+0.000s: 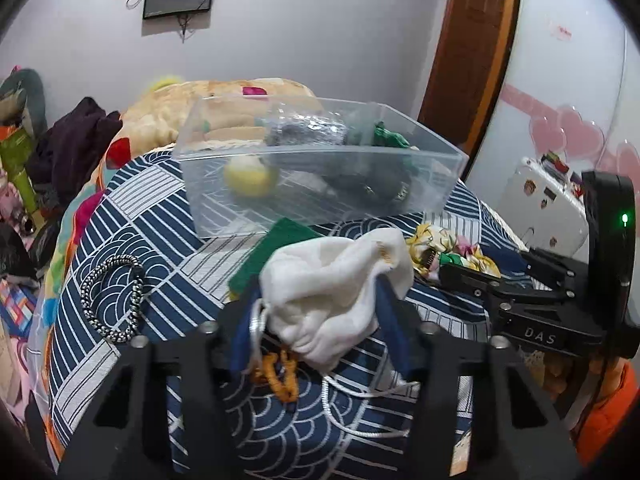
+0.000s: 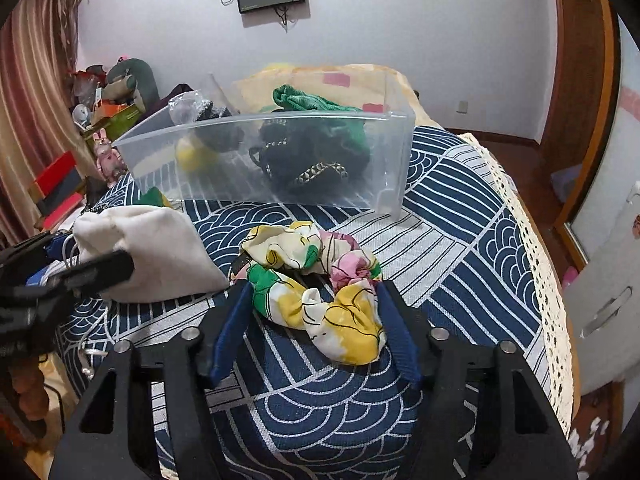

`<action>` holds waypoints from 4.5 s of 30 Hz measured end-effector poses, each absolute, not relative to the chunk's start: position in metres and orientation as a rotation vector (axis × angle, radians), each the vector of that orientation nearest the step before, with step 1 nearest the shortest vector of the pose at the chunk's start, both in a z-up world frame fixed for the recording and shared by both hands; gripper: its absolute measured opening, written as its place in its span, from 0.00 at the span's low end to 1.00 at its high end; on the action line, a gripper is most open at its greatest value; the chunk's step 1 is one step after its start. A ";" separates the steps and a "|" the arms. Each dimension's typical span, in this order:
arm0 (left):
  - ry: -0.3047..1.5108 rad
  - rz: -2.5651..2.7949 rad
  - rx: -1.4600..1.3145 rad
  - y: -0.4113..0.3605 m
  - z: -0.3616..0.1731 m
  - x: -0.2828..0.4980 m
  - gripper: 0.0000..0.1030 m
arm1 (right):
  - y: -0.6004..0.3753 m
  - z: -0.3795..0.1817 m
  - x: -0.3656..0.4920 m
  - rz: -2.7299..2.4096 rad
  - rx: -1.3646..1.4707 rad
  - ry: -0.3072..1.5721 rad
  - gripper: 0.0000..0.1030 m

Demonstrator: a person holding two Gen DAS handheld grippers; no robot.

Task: Organize soft objects
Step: 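Grasp the white cloth bag with the left gripper while the right grasps the floral scrunchie, then place the cloth bag into the box with the left gripper while the right places the scrunchie, then grasp the green-yellow sponge with the right gripper while the left grasps the bead bracelet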

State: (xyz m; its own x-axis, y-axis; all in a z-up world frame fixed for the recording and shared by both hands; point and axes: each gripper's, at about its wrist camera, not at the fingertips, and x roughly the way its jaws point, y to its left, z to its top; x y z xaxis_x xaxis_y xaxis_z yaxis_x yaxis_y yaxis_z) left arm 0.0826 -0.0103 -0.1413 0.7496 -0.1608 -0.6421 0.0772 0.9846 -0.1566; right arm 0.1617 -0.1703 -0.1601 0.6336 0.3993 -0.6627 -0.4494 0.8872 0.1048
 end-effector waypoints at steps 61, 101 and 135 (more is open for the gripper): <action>0.559 -0.004 -0.081 0.044 -0.077 0.199 0.24 | -0.100 -0.088 0.241 0.560 -0.072 0.556 0.17; 0.596 -0.062 -0.032 0.049 -0.066 0.126 0.91 | -0.117 -0.072 0.203 0.630 -0.064 0.534 0.62; 0.846 0.075 -0.132 0.096 -0.161 0.089 0.72 | -0.044 -0.162 0.179 0.799 -0.113 0.818 0.75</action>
